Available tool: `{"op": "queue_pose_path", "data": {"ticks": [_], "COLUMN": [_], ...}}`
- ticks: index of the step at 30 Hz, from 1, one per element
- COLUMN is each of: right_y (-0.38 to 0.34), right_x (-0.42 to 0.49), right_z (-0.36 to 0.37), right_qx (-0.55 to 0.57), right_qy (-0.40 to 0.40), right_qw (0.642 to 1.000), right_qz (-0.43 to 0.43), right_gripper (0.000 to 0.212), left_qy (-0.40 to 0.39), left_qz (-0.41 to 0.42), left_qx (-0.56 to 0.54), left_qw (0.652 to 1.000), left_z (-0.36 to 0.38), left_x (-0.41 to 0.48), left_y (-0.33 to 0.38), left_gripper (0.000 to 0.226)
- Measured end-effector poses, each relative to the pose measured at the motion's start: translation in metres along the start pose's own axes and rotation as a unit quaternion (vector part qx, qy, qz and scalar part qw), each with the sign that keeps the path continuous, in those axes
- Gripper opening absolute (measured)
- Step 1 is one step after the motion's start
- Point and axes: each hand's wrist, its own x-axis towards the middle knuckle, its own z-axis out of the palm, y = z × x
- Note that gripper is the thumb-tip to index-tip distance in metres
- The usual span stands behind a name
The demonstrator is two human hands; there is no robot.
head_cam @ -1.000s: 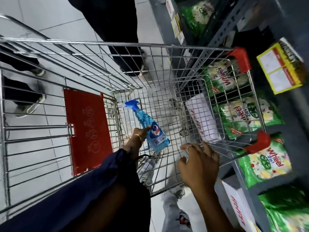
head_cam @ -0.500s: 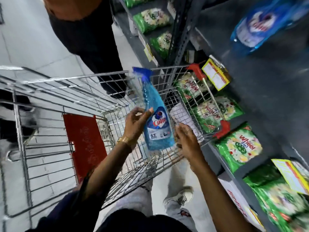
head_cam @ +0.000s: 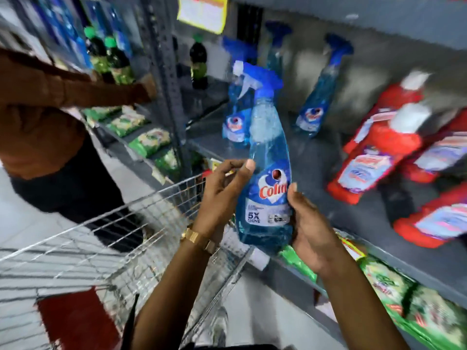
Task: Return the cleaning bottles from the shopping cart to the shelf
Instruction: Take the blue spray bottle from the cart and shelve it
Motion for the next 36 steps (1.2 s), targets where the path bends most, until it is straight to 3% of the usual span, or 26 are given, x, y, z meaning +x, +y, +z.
{"op": "queue_pose_path", "data": {"ticks": [7, 22, 25, 30, 36], "right_y": [-0.02, -0.02, -0.02, -0.02, -0.032], "right_x": [-0.02, 0.009, 0.026, 0.078, 0.141], "right_z": [-0.036, -0.072, -0.078, -0.101, -0.126], "right_qx": [-0.01, -0.019, -0.039, -0.148, -0.181], "right_qy": [0.084, 0.09, 0.087, 0.141, 0.148], "right_qw": [0.995, 0.993, 0.993, 0.973, 0.954], "right_qz": [-0.056, -0.07, -0.075, -0.105, -0.188], "right_gripper": [0.042, 0.034, 0.031, 0.023, 0.023], "left_qy": [-0.074, -0.107, -0.121, -0.147, -0.158], "left_qz": [-0.033, -0.091, -0.096, -0.092, -0.086], "left_qx": [0.007, 0.005, 0.012, 0.043, 0.048], "left_qw": [0.997, 0.99, 0.988, 0.984, 0.983], "left_z": [0.042, 0.044, 0.04, 0.042, 0.051], "left_x": [0.006, 0.039, 0.058, 0.11, 0.168], "left_y": [-0.002, -0.021, -0.03, -0.052, -0.072], "left_gripper": [0.014, 0.024, 0.03, 0.022, 0.028]}}
